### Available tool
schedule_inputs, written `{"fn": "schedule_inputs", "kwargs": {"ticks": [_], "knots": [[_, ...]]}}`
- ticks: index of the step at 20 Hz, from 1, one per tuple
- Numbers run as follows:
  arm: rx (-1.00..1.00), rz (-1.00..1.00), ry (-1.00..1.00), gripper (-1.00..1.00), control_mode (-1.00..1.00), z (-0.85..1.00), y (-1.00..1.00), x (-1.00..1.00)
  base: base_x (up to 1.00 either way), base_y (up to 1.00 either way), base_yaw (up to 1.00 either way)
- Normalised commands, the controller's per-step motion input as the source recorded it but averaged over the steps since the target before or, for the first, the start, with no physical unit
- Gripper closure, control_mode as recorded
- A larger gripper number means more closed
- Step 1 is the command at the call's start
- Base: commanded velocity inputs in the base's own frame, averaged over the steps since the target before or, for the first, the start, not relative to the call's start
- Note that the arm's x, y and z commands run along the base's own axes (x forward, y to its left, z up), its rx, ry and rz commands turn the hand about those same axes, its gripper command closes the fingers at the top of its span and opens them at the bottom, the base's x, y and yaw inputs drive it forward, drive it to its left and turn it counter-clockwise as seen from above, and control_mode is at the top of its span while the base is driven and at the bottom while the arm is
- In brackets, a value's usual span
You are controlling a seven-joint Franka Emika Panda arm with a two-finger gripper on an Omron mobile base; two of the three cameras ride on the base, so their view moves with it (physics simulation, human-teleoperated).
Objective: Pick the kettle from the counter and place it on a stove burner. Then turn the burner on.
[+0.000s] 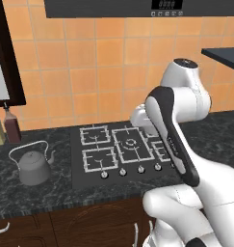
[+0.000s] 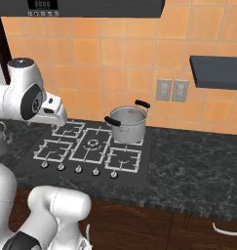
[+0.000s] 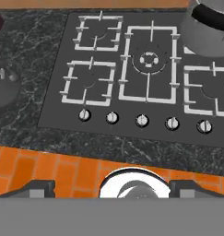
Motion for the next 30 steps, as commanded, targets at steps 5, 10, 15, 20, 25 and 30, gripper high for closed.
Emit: {"fn": "schedule_inputs", "kwargs": {"ticks": [5,10,15,20,25,30], "knots": [[0.0,0.0,-0.15,-1.0,-1.0,-0.09,1.0,0.14,0.0,0.0,0.0],[0.0,0.0,-0.02,-1.0,-1.0,-0.02,1.0,0.28,0.0,0.0,0.0],[0.0,0.02,0.03,-1.0,-1.0,-0.23,1.0,0.42,0.0,0.0,0.0],[0.0,0.03,0.17,-1.0,-1.0,-0.36,1.0,0.43,0.0,0.0,0.0],[0.0,0.0,0.1,-1.0,-1.0,-0.37,0.99,0.41,0.0,0.0,0.0],[0.12,0.0,0.0,-1.0,-1.0,-0.09,0.51,0.28,0.0,0.0,0.0]]}}
